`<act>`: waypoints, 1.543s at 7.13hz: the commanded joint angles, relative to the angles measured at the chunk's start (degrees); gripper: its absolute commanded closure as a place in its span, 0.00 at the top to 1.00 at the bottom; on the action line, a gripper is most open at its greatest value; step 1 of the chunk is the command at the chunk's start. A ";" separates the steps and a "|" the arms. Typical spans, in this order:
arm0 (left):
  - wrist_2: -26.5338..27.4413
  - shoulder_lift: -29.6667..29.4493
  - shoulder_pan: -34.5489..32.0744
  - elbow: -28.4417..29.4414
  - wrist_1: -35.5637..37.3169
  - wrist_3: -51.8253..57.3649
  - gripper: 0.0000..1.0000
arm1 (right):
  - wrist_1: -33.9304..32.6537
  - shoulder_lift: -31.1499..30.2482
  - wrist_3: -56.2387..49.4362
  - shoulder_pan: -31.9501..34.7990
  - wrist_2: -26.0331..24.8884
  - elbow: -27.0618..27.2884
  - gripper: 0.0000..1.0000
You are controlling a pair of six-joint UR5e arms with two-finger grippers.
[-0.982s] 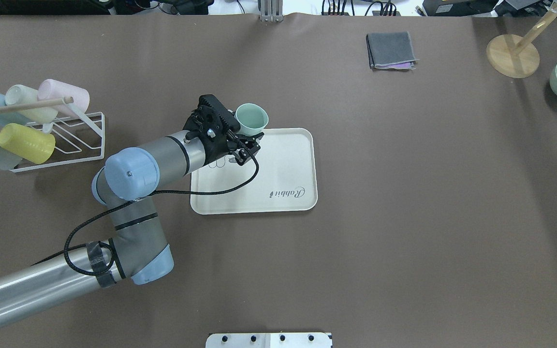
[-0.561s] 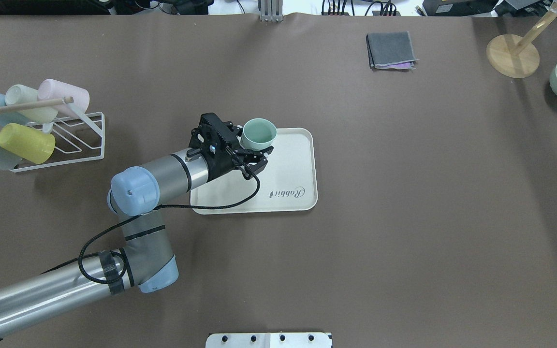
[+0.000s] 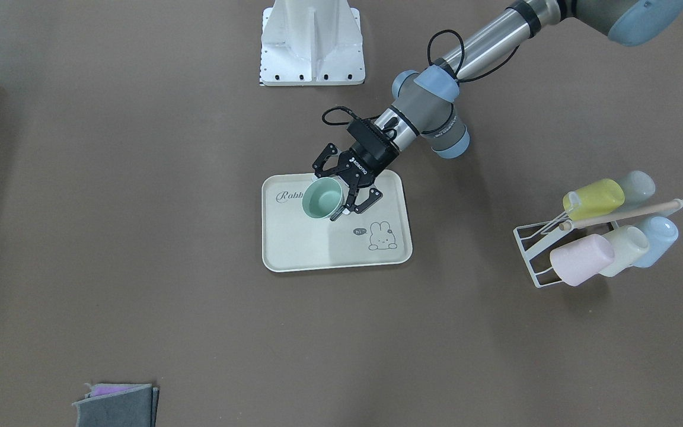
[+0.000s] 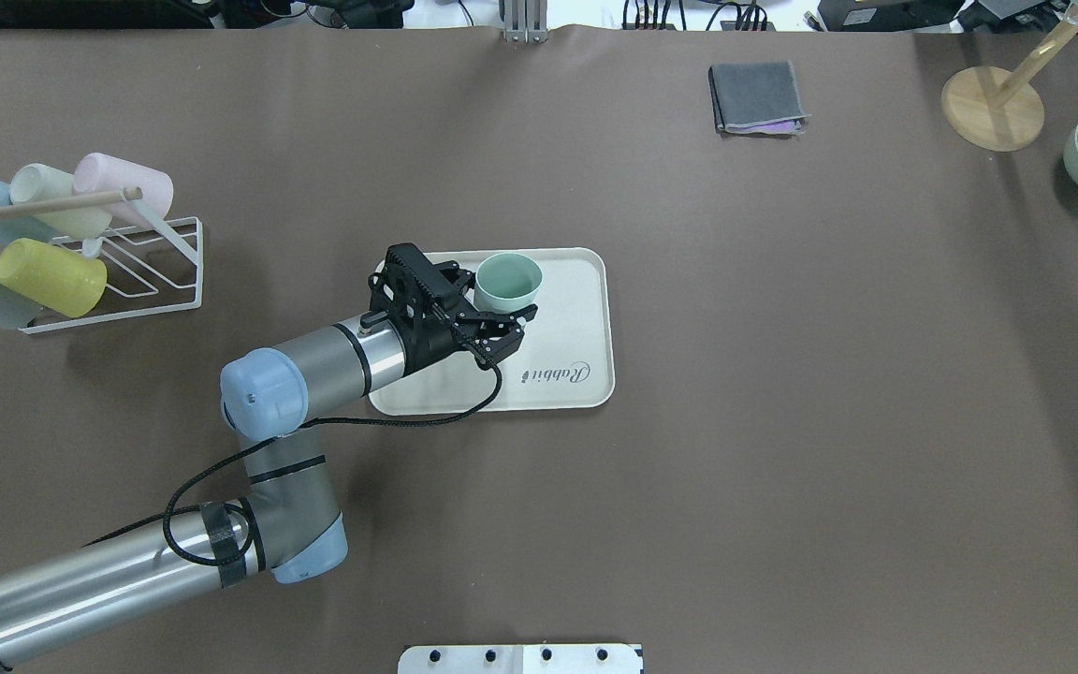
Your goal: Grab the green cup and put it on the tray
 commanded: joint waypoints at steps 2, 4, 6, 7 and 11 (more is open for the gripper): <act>0.09 -0.06 0.05 2.25 -2.71 -0.04 0.00 | 0.00 -0.07 0.00 0.00 -0.05 -0.18 1.00; 0.09 -0.06 0.05 2.51 -2.71 0.05 0.14 | 0.00 0.01 0.00 0.00 -0.05 -0.35 1.00; 0.09 0.03 0.05 2.60 -2.71 0.05 0.50 | 0.00 0.01 0.00 0.00 -0.05 -0.35 1.00; 0.09 0.11 0.05 2.51 -2.80 0.05 0.72 | 0.00 -0.07 0.00 0.00 -0.05 -0.35 1.00; 0.18 4.05 0.05 0.68 -7.53 0.48 0.98 | 0.00 0.01 0.00 0.00 -0.05 -0.35 1.00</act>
